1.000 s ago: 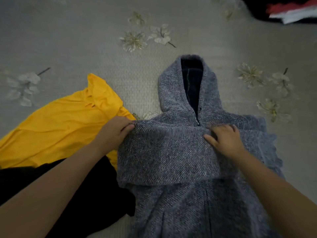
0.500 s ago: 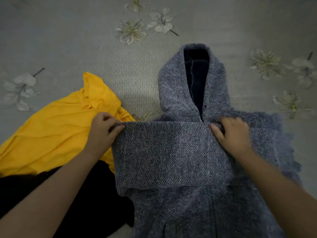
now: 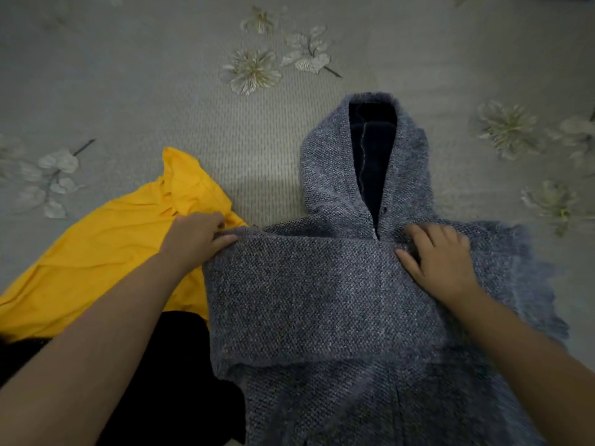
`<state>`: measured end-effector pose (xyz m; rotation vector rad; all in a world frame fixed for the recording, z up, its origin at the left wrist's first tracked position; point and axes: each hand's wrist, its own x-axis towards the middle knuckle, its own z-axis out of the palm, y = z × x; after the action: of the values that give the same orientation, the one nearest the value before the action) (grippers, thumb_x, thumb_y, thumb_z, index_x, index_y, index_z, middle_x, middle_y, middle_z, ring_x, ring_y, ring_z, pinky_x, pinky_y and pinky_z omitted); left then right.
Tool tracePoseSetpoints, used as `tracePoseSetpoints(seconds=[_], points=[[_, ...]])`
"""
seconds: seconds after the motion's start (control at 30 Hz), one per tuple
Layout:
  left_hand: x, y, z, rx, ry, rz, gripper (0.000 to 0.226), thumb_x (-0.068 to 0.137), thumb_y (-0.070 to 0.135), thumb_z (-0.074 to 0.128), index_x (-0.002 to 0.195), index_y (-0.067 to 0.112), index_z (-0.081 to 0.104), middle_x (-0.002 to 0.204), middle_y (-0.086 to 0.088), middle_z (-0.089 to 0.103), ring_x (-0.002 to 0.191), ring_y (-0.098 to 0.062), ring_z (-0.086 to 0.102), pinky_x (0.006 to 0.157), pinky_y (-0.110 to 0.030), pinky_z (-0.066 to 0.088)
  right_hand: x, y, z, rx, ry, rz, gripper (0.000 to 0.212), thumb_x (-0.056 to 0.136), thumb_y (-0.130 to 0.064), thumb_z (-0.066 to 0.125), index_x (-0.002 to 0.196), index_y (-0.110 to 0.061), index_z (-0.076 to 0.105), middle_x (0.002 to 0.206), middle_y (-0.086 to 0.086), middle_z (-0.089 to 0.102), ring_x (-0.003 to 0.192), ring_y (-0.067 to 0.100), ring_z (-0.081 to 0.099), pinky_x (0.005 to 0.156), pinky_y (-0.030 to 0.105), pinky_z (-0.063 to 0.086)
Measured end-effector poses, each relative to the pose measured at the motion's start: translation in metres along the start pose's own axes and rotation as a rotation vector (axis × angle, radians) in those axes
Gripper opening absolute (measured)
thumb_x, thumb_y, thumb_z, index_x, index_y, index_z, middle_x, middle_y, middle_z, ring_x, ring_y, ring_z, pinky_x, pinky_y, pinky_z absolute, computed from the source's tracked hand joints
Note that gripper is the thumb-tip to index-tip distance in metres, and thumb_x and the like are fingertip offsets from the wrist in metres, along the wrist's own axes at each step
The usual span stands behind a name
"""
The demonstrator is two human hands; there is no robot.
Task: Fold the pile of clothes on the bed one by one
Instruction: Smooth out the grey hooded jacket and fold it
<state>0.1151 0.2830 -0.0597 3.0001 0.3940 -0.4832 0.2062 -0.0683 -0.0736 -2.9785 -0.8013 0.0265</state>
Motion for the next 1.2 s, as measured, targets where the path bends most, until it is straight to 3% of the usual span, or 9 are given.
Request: tracePoseSetpoints(seconds=[0.1,0.23,0.33,0.43,0.57,0.7,0.87,1.0,1.2], points=[[-0.003,0.016,0.010,-0.006,0.119,-0.171,0.042,0.089,0.024,0.056,0.127,0.008,0.049,0.126,-0.022,0.050,0.119,-0.039,0.041,0.091,-0.048,0.036,-0.004,0.010,0.001,0.034,-0.077,0.082,0.075,0.089,-0.057,0.017,0.120,-0.002,0.058,0.125,0.023,0.054,0.111,0.044,0.053,0.086,0.058,0.040],[-0.018,0.068,0.020,-0.152,0.462,0.027,0.039,0.087,0.014,0.041,0.118,-0.004,0.057,0.122,-0.034,0.050,0.115,-0.054,0.044,0.095,-0.060,0.036,-0.009,0.027,0.006,-0.019,-0.201,-0.034,0.086,0.087,-0.063,-0.006,0.131,-0.013,0.049,0.140,0.019,0.041,0.128,0.041,0.037,0.100,0.064,0.021],[-0.012,0.114,0.021,-0.289,0.340,0.041,0.052,0.085,0.028,0.043,0.130,0.000,0.047,0.133,-0.035,0.040,0.126,-0.055,0.029,0.102,-0.062,0.025,0.002,0.036,0.011,-0.004,-0.353,-0.011,0.109,0.058,-0.074,-0.035,0.144,-0.030,0.016,0.155,0.002,0.007,0.143,0.023,0.002,0.111,0.048,-0.004],[0.004,0.139,0.031,-0.321,0.189,-0.052,0.070,0.084,0.049,0.021,0.145,0.016,0.019,0.151,-0.023,0.014,0.139,-0.041,0.003,0.111,-0.053,0.002,0.029,0.039,0.002,0.029,-0.199,0.024,0.091,0.075,-0.068,-0.011,0.143,-0.020,0.028,0.150,0.003,0.027,0.139,0.021,0.020,0.110,0.047,0.004],[0.013,0.144,0.055,-0.259,0.178,-0.119,0.080,0.079,0.061,0.001,0.146,0.020,0.012,0.153,-0.017,0.011,0.142,-0.032,0.003,0.112,-0.047,-0.002,0.078,0.054,-0.003,0.089,-0.093,0.026,0.055,0.096,-0.042,0.033,0.136,-0.005,0.038,0.138,0.017,0.043,0.128,0.030,0.037,0.104,0.041,0.026],[0.018,0.147,0.062,-0.286,0.218,-0.146,0.081,0.077,0.061,0.001,0.146,0.020,0.014,0.151,-0.017,0.019,0.141,-0.031,0.012,0.111,-0.045,0.001,0.136,0.065,0.005,0.319,-0.106,0.170,0.058,0.094,-0.041,0.041,0.138,-0.004,0.033,0.134,0.021,0.045,0.124,0.034,0.040,0.101,0.039,0.032],[0.026,0.147,0.069,-0.281,0.189,-0.157,0.071,0.071,0.067,-0.012,0.133,0.033,-0.017,0.155,-0.010,0.006,0.143,-0.025,0.002,0.110,-0.042,-0.003,0.191,0.064,0.018,0.504,-0.082,0.387,0.076,0.087,-0.052,0.048,0.146,-0.023,0.011,0.153,0.020,0.005,0.141,0.033,0.008,0.113,0.041,0.012],[0.027,0.148,0.070,-0.281,0.201,-0.168,0.077,0.063,0.071,-0.032,0.129,0.035,-0.019,0.155,-0.009,0.008,0.143,-0.025,0.005,0.110,-0.042,-0.003,0.226,0.056,0.026,0.634,-0.086,0.368,0.081,0.085,-0.049,0.055,0.146,-0.021,0.011,0.149,0.014,0.025,0.136,0.030,0.026,0.111,0.038,0.024],[0.031,0.146,0.075,-0.285,0.229,-0.163,0.068,0.075,0.067,-0.002,0.133,0.033,-0.010,0.153,-0.012,0.016,0.142,-0.026,0.011,0.109,-0.043,-0.001,0.205,0.043,0.017,0.875,-0.113,0.339,0.068,0.082,-0.026,0.066,0.140,-0.009,0.034,0.144,0.007,0.039,0.130,0.021,0.039,0.109,0.032,0.031]])
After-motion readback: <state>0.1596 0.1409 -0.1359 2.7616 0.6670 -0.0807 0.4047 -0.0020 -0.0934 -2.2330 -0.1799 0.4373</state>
